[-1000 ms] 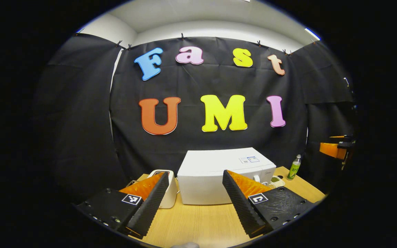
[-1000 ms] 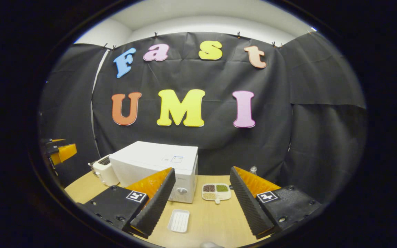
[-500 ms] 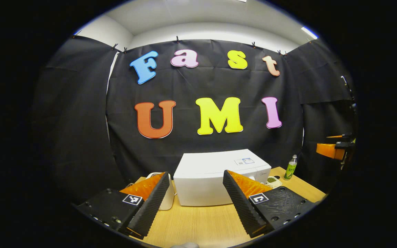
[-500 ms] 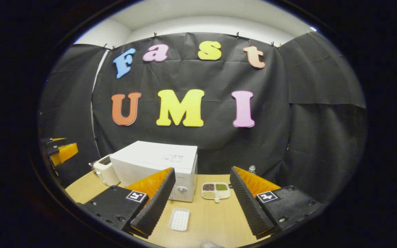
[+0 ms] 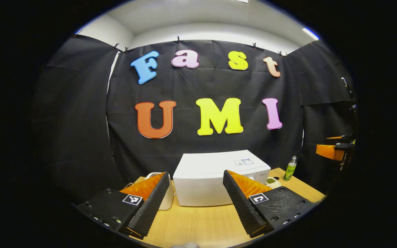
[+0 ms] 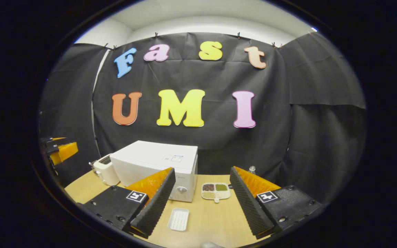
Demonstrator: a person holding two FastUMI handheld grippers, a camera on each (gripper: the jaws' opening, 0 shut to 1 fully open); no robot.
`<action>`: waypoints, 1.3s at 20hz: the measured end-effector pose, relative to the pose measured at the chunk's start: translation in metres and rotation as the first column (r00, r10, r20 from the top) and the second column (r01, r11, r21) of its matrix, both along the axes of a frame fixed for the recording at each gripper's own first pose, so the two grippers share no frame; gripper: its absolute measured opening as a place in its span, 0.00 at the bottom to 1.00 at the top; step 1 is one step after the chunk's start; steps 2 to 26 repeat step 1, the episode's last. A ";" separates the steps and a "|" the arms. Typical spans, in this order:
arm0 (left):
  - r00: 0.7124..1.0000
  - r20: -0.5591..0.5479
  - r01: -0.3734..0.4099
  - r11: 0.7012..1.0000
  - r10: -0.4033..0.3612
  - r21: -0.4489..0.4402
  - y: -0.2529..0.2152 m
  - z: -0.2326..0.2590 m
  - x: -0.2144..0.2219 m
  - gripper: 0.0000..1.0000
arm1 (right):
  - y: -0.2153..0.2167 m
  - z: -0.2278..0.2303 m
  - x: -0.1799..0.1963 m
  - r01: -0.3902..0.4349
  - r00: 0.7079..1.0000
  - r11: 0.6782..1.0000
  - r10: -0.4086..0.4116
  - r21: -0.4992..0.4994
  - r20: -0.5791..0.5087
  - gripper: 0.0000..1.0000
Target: Open the microwave oven with the left hand, put the food in, and close the microwave oven.
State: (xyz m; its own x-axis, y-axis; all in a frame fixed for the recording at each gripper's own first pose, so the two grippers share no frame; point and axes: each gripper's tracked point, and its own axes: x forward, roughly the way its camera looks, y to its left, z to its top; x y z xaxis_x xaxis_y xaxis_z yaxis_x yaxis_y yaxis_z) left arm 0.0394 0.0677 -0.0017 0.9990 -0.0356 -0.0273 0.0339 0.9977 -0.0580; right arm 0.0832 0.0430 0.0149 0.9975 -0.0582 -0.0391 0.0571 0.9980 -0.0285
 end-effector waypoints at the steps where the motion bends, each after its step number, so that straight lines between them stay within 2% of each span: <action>1: 1.000 0.002 -0.001 1.000 0.001 0.002 0.000 0.000 0.000 0.96 | 0.001 0.000 0.001 -0.003 1.000 1.000 0.003 0.000 -0.001 1.00; 26: 1.000 0.002 -0.001 1.000 0.001 0.002 0.000 0.000 0.000 0.96 | 0.001 0.000 0.001 -0.003 1.000 1.000 0.003 0.000 -0.001 1.00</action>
